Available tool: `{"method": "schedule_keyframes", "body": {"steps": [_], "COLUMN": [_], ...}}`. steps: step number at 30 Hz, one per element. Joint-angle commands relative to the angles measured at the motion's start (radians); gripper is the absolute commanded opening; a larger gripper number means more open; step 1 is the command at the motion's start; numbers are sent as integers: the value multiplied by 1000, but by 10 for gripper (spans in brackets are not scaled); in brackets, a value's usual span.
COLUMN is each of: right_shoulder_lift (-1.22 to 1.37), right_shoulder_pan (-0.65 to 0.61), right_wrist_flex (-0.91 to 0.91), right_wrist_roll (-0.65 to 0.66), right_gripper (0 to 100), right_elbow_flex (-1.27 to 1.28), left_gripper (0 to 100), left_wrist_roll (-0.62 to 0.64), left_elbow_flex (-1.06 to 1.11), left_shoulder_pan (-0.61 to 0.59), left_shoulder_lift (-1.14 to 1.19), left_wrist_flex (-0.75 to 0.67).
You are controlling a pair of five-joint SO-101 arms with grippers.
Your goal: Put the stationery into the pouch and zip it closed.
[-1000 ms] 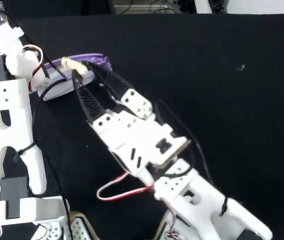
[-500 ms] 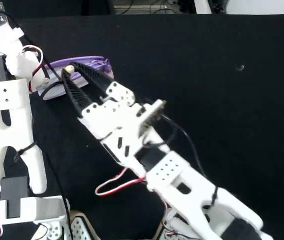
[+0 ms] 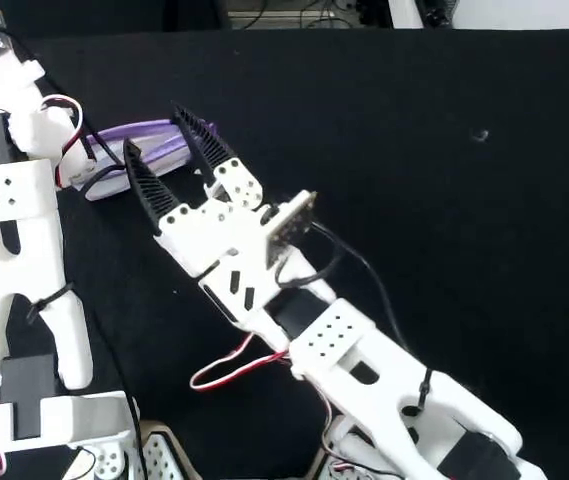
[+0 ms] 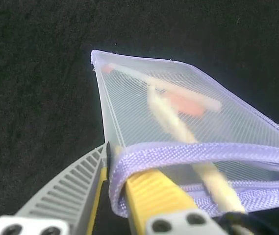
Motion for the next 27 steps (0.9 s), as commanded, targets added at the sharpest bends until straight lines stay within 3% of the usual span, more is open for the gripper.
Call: {"method": "schedule_keyframes", "body": {"steps": [1, 4, 9, 19, 27], "right_shoulder_lift": [-28, -39, -170, -529, -585], "right_shoulder_pan": [0, 6, 35, 57, 74], "right_wrist_flex": [64, 78, 187, 1030, 1568], "right_wrist_roll": [-9, 3, 133, 199, 362], "right_gripper": [213, 211, 208, 208, 208], "right_elbow_flex": [-91, -105, -116, -309, -251], "left_gripper": [30, 30, 30, 30, 30], "left_wrist_roll": [8, 8, 8, 3, 2], "left_elbow_flex": [-7, -7, -15, -7, -5], "left_shoulder_pan": [-12, -13, -36, -179, -205], "left_shoulder_lift": [-15, -15, -15, -15, -15], "left_wrist_flex": [-18, -18, -18, -61, -61]}}
